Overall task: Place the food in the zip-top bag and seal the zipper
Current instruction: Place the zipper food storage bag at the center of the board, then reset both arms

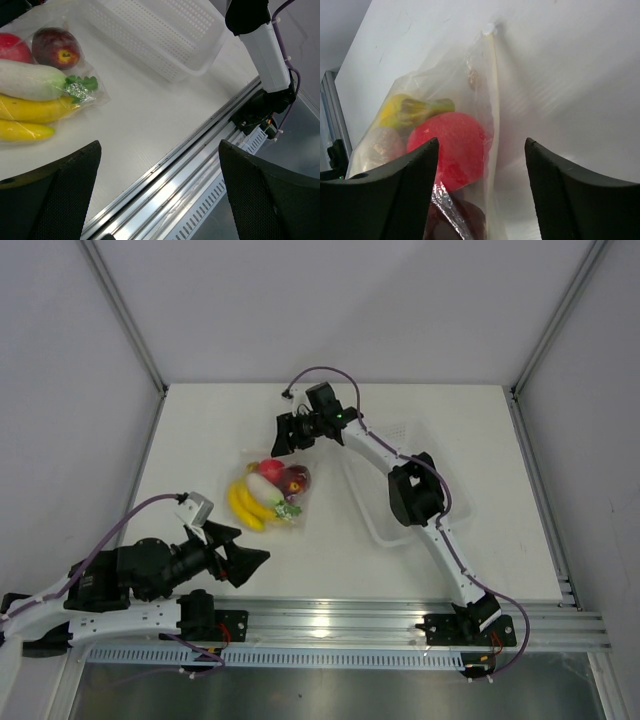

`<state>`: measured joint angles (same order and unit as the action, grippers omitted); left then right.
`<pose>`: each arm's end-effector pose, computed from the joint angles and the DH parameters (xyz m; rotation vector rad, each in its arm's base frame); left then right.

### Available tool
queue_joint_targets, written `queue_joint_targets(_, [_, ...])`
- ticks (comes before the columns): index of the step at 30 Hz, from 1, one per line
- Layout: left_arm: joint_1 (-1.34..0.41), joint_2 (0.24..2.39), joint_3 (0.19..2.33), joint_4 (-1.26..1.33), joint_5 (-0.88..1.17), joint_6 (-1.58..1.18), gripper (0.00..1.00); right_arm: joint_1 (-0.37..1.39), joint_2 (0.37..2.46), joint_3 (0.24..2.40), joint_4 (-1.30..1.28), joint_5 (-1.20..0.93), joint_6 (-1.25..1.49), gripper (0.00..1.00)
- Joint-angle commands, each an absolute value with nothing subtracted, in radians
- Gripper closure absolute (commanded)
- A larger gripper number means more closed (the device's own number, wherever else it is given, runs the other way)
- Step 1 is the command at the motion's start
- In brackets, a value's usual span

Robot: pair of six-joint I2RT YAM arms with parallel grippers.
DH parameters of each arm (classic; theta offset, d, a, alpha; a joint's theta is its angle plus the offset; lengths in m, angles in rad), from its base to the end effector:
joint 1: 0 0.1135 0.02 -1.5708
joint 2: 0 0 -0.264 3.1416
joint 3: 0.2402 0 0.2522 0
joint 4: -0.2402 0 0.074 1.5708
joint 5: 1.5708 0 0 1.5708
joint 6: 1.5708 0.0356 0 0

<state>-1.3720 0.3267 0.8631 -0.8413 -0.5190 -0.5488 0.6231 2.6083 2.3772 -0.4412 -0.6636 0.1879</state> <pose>0.0272 -0.0455 0.3435 0.4181 1.8763 -0.8472 0.4577 0.3559 0.1865 -0.8715 2.1680 1.1681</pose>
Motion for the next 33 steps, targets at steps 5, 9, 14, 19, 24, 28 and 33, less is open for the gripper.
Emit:
queue_joint_targets(5, [-1.373,0.304,0.848,-0.830,-0.557,-0.574,0.00,0.598,2.553,2.516,-0.463,-0.559,0.198,0.01])
queue_joint_targets(9, [-1.373,0.302,0.825,-0.830,-0.563,-0.598,0.01,0.600,2.438,2.456,-0.494,-0.427,0.198,0.01])
queue_joint_targets(14, [-1.374,0.337,0.801,-0.804,-0.535,-0.601,0.00,0.609,2.226,2.278,-0.526,-0.272,0.190,0.00])
queue_joint_targets(19, [-1.356,0.380,0.746,-0.681,-0.465,-0.580,0.00,0.629,1.876,1.899,-0.537,-0.089,0.202,0.01])
queue_joint_targets(24, [-1.191,0.452,0.698,-0.549,-0.273,-0.565,0.01,0.660,1.530,1.512,-0.489,0.000,0.253,0.01])
queue_joint_targets(28, [-1.034,0.489,0.670,-0.436,-0.118,-0.563,0.00,0.687,1.234,1.222,-0.462,0.038,0.323,0.00])
queue_joint_targets(33, [-0.726,0.520,0.644,-0.281,0.105,-0.638,0.01,0.751,0.851,0.886,-0.456,0.121,0.466,0.01])
